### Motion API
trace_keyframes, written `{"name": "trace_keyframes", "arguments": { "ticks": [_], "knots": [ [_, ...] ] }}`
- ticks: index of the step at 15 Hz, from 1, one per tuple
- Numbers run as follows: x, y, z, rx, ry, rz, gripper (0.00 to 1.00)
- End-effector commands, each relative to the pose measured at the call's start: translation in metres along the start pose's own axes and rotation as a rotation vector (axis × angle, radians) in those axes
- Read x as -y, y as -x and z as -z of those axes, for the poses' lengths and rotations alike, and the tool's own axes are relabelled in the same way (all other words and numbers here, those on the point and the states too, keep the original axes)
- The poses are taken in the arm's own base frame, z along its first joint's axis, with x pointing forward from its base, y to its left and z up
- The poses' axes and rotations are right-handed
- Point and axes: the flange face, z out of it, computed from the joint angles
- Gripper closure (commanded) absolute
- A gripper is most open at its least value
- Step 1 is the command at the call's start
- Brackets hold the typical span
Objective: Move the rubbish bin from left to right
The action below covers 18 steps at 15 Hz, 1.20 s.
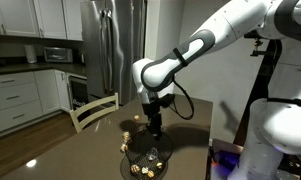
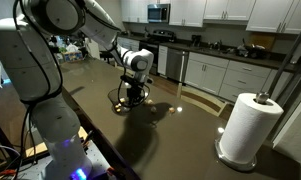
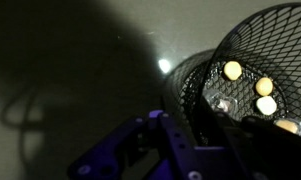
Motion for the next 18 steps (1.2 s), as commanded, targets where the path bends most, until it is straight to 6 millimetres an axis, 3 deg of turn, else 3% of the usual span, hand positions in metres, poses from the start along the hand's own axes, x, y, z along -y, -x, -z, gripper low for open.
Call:
{"name": "trace_keyframes", "arguments": {
  "ticks": [1, 4, 9, 12, 18],
  "knots": [
    [-0.004, 0.003, -0.001, -0.009, -0.003, 0.031, 0.94],
    [-0.003, 0.009, 0.008, -0.024, -0.006, 0.051, 1.0],
    [-0.007, 0.026, 0.045, -0.102, -0.03, 0.07, 0.95],
    [-0.031, 0.029, 0.083, -0.173, -0.07, 0.025, 0.95],
    [-0.104, 0.024, 0.144, -0.322, -0.238, -0.139, 0.95]
  ]
}}
